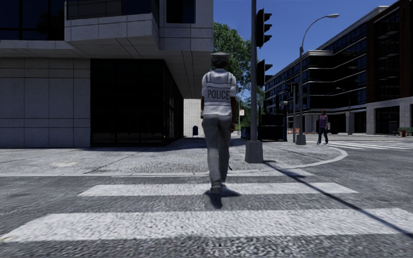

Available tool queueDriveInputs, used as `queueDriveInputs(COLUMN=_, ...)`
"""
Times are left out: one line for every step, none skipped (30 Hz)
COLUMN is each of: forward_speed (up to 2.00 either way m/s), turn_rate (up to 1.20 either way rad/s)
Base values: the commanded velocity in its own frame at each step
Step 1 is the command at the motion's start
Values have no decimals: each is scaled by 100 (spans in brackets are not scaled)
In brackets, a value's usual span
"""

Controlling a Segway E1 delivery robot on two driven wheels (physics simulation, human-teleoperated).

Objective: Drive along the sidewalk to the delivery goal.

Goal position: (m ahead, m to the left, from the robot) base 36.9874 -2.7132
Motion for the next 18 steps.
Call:
queueDriveInputs(forward_speed=110, turn_rate=0)
queueDriveInputs(forward_speed=110, turn_rate=0)
queueDriveInputs(forward_speed=110, turn_rate=0)
queueDriveInputs(forward_speed=110, turn_rate=0)
queueDriveInputs(forward_speed=110, turn_rate=0)
queueDriveInputs(forward_speed=110, turn_rate=0)
queueDriveInputs(forward_speed=110, turn_rate=0)
queueDriveInputs(forward_speed=110, turn_rate=0)
queueDriveInputs(forward_speed=110, turn_rate=0)
queueDriveInputs(forward_speed=110, turn_rate=0)
queueDriveInputs(forward_speed=110, turn_rate=0)
queueDriveInputs(forward_speed=110, turn_rate=0)
queueDriveInputs(forward_speed=110, turn_rate=0)
queueDriveInputs(forward_speed=110, turn_rate=0)
queueDriveInputs(forward_speed=110, turn_rate=0)
queueDriveInputs(forward_speed=110, turn_rate=0)
queueDriveInputs(forward_speed=110, turn_rate=0)
queueDriveInputs(forward_speed=110, turn_rate=0)
